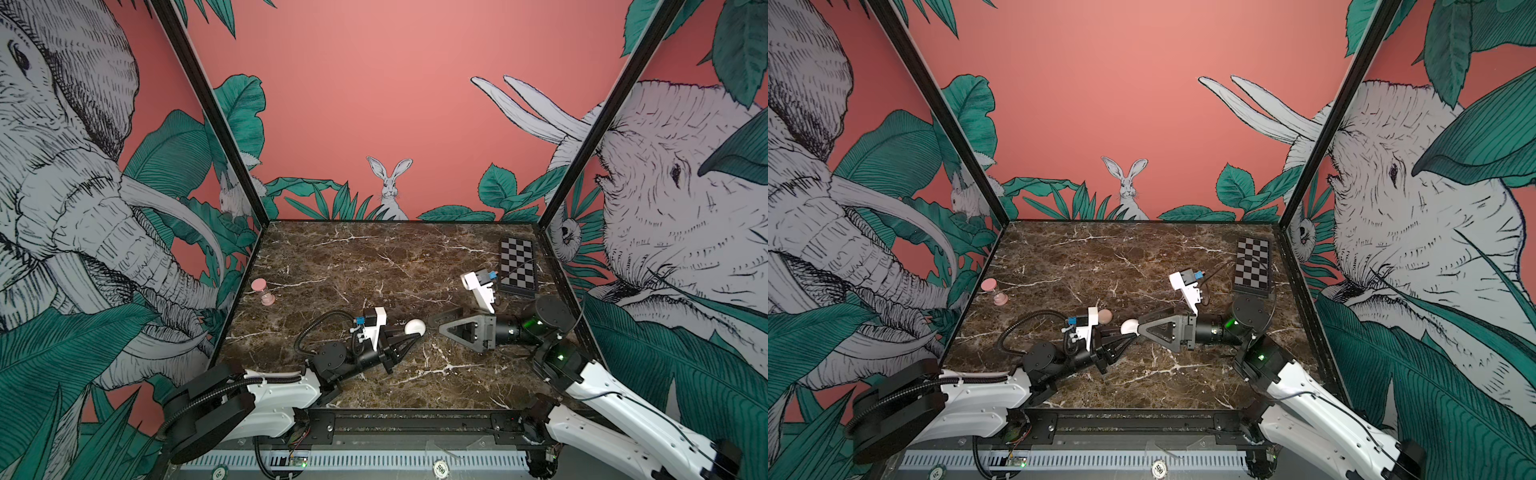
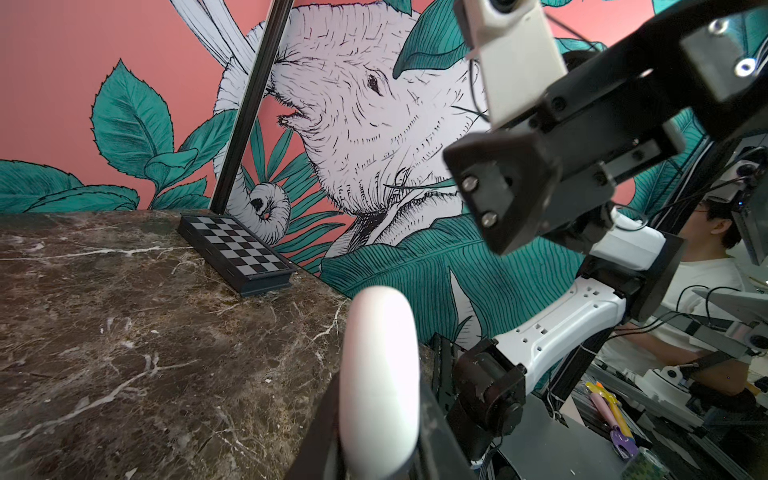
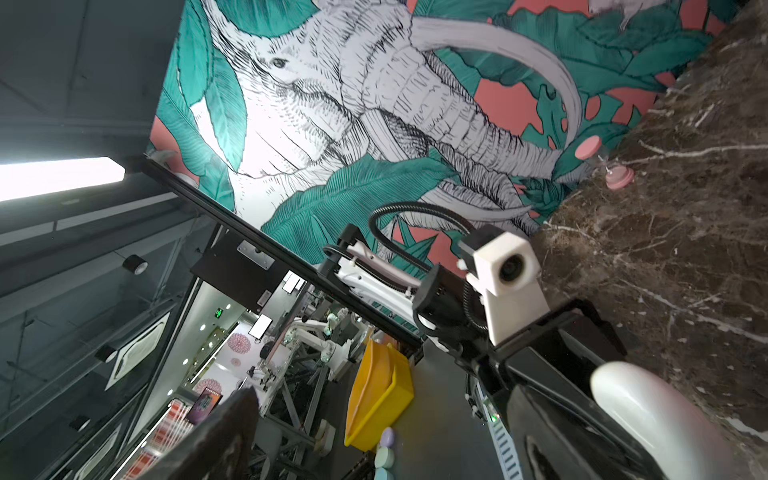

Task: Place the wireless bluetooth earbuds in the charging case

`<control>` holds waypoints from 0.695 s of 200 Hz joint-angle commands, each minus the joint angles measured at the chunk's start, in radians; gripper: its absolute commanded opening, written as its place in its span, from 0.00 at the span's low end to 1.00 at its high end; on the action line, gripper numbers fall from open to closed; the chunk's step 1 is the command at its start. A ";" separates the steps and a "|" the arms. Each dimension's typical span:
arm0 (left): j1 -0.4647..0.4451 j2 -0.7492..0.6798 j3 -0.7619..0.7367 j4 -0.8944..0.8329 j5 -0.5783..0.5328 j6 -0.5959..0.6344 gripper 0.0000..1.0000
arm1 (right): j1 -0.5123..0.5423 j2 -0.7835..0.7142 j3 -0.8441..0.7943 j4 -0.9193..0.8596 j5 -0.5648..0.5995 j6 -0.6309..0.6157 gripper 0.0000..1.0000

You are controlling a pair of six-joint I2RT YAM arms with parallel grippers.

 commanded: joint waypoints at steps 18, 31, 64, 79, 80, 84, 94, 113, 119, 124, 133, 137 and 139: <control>0.007 -0.016 0.011 -0.061 -0.020 -0.020 0.00 | -0.011 -0.098 0.250 -0.676 0.641 -0.397 0.98; 0.007 -0.021 0.024 -0.106 -0.030 -0.027 0.00 | -0.013 -0.062 0.246 -0.736 0.749 -0.396 0.98; 0.008 -0.055 0.110 -0.443 -0.146 -0.120 0.00 | -0.020 0.011 0.157 -0.700 0.759 -0.337 0.98; 0.008 -0.053 0.180 -0.631 -0.172 -0.152 0.00 | -0.025 0.017 0.101 -0.673 0.801 -0.311 0.98; 0.008 -0.051 0.183 -0.636 -0.171 -0.153 0.00 | -0.025 0.018 0.097 -0.672 0.804 -0.309 0.98; 0.008 -0.042 0.198 -0.666 -0.175 -0.162 0.00 | -0.027 0.022 0.088 -0.669 0.813 -0.304 0.98; 0.010 -0.011 0.224 -0.705 -0.189 -0.204 0.00 | -0.031 0.035 0.069 -0.669 0.814 -0.293 0.98; 0.027 0.077 0.247 -0.717 -0.214 -0.306 0.00 | -0.035 0.056 0.036 -0.634 0.794 -0.278 0.98; 0.036 0.109 0.253 -0.716 -0.212 -0.334 0.00 | -0.035 0.058 0.030 -0.629 0.792 -0.274 0.98; 0.043 0.137 0.259 -0.715 -0.209 -0.356 0.00 | -0.037 0.056 0.027 -0.628 0.797 -0.272 0.98; 0.054 0.178 0.274 -0.723 -0.201 -0.392 0.00 | -0.036 0.048 0.021 -0.628 0.811 -0.271 0.98; 0.060 0.203 0.282 -0.729 -0.195 -0.408 0.00 | -0.036 0.042 0.019 -0.627 0.817 -0.272 0.98; 0.063 0.212 0.287 -0.730 -0.191 -0.415 0.00 | -0.036 0.039 0.017 -0.626 0.821 -0.273 0.98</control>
